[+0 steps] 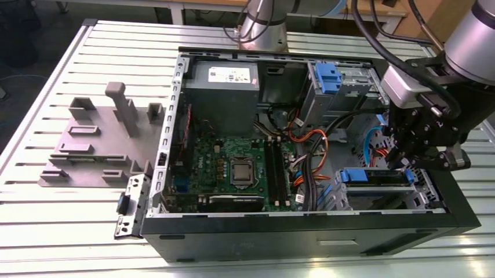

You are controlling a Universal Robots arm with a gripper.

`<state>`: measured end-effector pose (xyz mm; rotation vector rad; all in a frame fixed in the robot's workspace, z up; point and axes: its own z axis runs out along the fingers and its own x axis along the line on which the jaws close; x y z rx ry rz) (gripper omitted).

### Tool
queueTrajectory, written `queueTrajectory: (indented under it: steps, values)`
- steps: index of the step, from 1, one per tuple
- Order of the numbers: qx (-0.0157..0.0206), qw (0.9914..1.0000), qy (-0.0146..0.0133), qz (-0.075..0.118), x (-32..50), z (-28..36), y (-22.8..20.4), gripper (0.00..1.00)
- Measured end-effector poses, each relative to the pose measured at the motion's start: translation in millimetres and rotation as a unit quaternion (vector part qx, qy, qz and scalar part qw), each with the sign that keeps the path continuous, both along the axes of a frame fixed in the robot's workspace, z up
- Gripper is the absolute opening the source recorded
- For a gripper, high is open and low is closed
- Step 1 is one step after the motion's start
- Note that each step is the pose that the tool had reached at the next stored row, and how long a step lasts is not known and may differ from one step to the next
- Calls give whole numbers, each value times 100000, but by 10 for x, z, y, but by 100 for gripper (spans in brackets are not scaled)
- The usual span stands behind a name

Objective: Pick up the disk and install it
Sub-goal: 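Insert the first disk wire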

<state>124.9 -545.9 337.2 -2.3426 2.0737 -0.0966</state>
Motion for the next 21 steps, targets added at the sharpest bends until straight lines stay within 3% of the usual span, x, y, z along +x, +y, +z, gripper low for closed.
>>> queueTrajectory:
  steps: [4,9,18,21]
  values:
    - [626,99998,-95,-12,-12,-7,-35,18]
    - [1660,99986,-231,-46,-24,-17,-80,18]
    - [2163,99969,-518,-1129,-39,-35,-93,18]
    - [2489,99959,-846,-1165,-80,-37,-96,18]
